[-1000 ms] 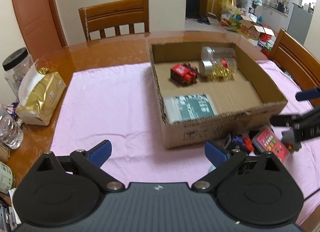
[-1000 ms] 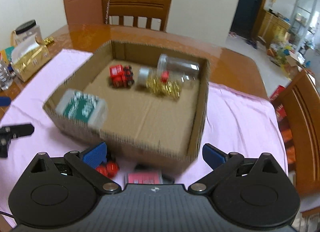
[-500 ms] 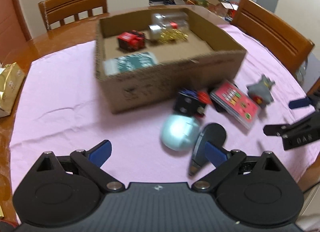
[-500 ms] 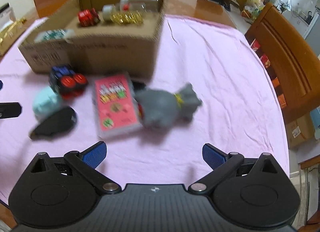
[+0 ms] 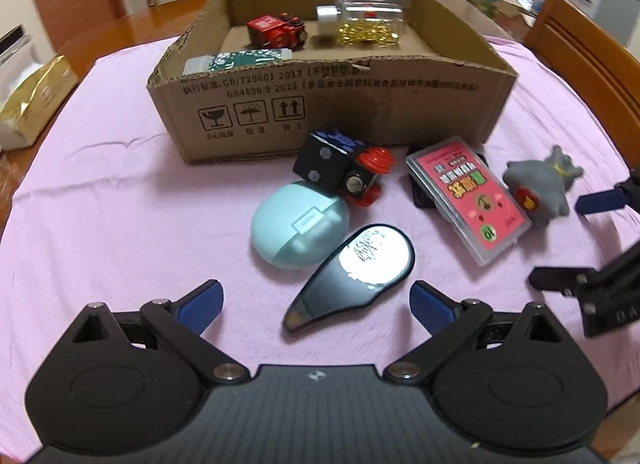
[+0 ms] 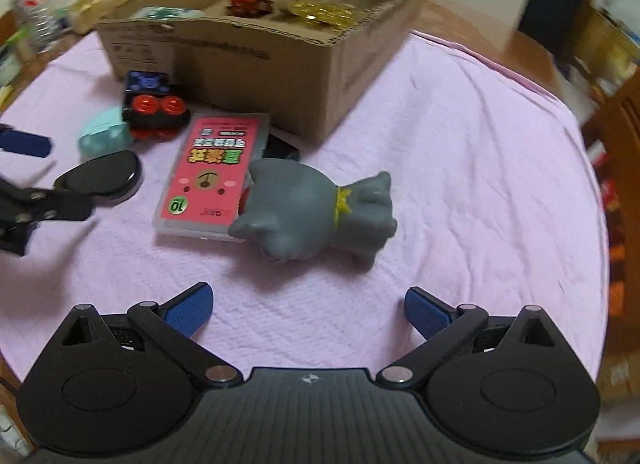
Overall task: Organize rigid objects
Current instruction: 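Move both tools back toward the remaining items beside the box, then grasp the black oval case with the left gripper while the right grasps the grey elephant toy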
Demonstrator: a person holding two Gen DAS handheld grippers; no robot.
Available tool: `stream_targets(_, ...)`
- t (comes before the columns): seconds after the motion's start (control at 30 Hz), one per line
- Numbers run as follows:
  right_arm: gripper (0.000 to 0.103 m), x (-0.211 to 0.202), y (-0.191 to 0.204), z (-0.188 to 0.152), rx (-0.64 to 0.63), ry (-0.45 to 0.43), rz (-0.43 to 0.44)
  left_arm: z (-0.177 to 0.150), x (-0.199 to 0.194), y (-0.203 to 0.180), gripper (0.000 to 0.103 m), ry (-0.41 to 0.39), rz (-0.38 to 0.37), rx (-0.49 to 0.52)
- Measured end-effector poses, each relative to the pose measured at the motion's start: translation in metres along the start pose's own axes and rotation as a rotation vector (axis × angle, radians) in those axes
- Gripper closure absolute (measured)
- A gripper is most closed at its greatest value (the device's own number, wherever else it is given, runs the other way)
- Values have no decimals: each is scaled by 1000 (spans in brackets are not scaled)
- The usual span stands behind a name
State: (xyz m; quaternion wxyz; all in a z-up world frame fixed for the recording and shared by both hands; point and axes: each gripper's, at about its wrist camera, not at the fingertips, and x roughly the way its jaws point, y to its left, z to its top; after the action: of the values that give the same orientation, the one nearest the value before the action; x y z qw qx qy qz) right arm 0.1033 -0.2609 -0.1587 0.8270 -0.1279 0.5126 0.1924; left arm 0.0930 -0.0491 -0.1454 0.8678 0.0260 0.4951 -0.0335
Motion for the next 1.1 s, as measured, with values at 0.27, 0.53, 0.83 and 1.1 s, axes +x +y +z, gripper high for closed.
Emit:
stream_targets(0.27,0,2,-5,2,-94,-36,50,15,12,-16,4,-34,68,-79)
stream_targets(0.53,0,-3,-6,-2,-101,-57,55,7,12,-11,4,-24,130,-95)
stream_targets(0.83,0,-5,-6,-7,-102,-83,57,-20,-3,9,1,-15,153,-176)
stream_targets(1.1,0,-5,-7,-7,-93,-86,55,-17,2,12,0,-31,121,-192)
